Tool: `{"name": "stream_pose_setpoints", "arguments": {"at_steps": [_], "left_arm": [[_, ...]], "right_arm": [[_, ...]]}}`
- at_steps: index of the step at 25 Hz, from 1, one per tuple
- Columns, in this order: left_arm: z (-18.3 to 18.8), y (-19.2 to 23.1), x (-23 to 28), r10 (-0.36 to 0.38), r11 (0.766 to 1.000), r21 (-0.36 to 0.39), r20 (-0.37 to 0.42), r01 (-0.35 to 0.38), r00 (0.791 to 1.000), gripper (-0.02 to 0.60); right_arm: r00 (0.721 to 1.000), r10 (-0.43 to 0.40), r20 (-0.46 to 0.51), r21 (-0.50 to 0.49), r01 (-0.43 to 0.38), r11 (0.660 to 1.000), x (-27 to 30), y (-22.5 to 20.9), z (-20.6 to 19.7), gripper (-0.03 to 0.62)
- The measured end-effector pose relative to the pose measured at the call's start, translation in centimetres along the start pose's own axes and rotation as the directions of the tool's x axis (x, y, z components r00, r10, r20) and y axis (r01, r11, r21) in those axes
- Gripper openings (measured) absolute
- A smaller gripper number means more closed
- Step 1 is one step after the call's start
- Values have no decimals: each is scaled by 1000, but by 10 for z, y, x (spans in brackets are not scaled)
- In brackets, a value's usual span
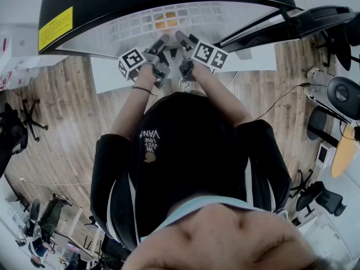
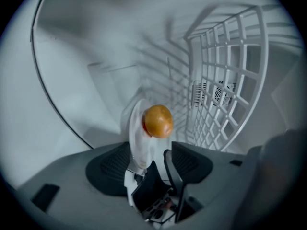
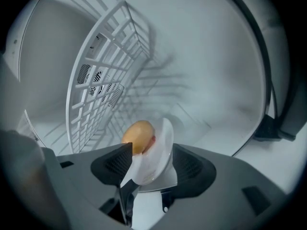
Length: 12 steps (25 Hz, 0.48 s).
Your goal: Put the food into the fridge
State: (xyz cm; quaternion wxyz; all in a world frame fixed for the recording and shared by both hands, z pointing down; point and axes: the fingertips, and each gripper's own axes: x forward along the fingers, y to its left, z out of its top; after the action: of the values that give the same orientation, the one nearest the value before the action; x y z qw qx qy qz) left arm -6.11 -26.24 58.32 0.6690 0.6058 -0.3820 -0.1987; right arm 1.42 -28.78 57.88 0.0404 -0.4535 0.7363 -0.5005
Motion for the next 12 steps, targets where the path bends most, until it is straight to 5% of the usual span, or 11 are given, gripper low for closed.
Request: {"name": "stream_pose_setpoints", "arguments": {"at_steps": [12], "left_arm": [[1,2,-5,3,1000,2,10,-3,1000,253]], "right_arm": [[999,-33,21,-11,33,999,-6,-7,5,261]]}}
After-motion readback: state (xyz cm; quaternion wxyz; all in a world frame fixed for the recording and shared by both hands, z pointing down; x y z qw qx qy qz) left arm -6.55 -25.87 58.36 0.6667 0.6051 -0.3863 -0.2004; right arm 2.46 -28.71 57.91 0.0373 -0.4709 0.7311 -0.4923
